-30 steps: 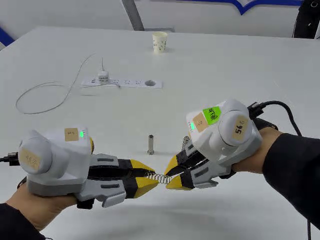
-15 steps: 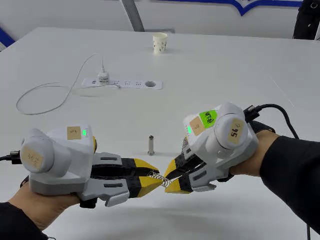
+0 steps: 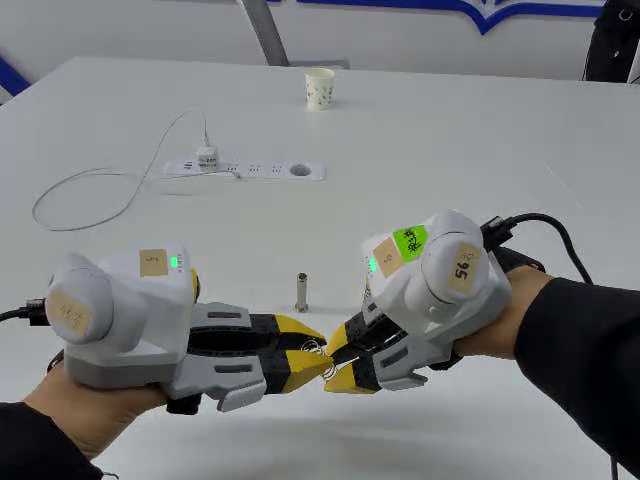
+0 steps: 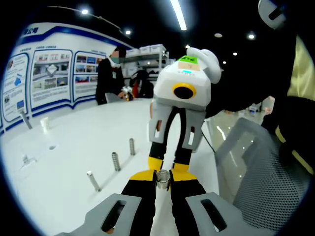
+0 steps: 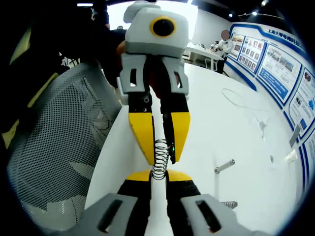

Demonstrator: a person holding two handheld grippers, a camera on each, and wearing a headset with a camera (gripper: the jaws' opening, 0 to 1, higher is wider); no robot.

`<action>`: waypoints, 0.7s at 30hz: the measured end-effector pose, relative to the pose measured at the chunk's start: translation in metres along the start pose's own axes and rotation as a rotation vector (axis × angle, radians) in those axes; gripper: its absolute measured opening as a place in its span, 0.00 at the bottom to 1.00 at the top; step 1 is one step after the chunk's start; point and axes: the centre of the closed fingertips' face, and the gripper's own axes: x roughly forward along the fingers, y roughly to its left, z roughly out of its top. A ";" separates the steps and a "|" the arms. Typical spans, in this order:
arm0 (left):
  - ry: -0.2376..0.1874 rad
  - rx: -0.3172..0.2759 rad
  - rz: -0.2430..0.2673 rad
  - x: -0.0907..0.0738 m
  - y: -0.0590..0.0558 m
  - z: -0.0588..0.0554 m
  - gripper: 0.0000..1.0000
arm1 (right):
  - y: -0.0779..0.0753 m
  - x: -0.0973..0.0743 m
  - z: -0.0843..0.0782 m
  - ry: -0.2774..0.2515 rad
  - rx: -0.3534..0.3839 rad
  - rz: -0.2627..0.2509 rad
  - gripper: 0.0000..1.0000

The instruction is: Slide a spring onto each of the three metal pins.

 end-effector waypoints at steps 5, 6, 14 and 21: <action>0.000 -0.007 0.000 0.000 0.000 0.000 0.10 | -0.001 -0.002 0.002 -0.007 0.021 -0.004 0.12; 0.001 -0.008 -0.001 0.000 0.000 0.000 0.10 | -0.001 -0.002 0.004 -0.015 0.023 -0.005 0.13; 0.004 -0.004 0.004 0.000 0.001 -0.001 0.10 | -0.002 -0.002 0.011 -0.035 0.020 -0.011 0.12; 0.001 0.003 0.014 0.000 0.003 -0.001 0.11 | -0.006 -0.003 0.011 -0.042 0.018 -0.022 0.11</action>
